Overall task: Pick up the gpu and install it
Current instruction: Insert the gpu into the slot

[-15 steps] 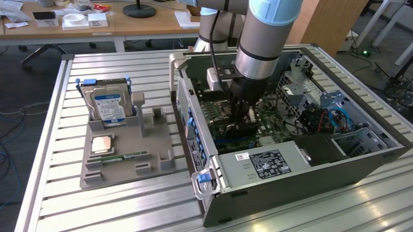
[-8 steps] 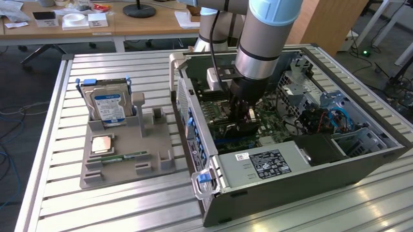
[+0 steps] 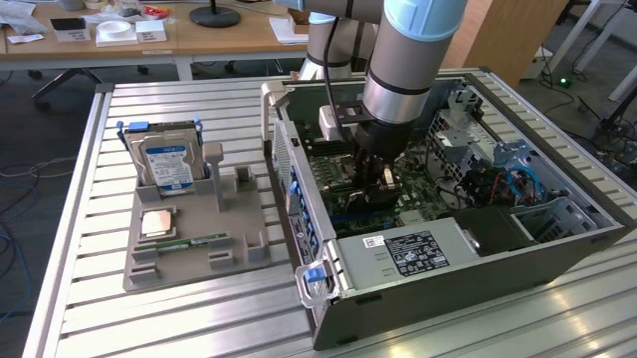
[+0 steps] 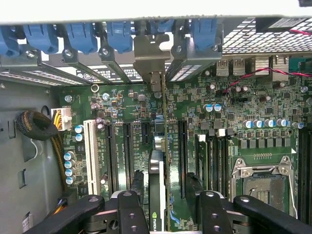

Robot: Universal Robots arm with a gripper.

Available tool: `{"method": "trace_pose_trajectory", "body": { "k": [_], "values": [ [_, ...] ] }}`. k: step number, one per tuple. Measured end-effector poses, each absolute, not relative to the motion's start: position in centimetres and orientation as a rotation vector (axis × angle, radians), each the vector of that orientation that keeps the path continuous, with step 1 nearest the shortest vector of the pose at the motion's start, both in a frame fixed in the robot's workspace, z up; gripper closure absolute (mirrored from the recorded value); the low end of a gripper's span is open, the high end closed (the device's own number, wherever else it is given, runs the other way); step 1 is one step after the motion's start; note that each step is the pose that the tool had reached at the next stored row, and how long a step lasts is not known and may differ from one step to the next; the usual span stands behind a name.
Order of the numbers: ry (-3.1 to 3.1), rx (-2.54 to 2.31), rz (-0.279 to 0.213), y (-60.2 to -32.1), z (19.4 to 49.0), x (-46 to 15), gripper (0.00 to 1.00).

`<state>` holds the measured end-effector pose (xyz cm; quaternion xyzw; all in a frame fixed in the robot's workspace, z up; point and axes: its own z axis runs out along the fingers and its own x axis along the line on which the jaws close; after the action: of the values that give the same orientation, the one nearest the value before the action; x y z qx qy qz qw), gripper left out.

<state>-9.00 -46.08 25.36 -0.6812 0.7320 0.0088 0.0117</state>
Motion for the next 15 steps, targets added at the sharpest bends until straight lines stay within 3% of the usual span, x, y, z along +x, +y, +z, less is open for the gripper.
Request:
{"method": "trace_pose_trajectory", "body": {
  "k": [11,15],
  "values": [
    [2.283,-2.124,0.028,-46.18,25.36,-9.01,0.53],
    [2.283,-2.124,0.028,-46.18,25.36,-9.0,0.61]
  ]
}}
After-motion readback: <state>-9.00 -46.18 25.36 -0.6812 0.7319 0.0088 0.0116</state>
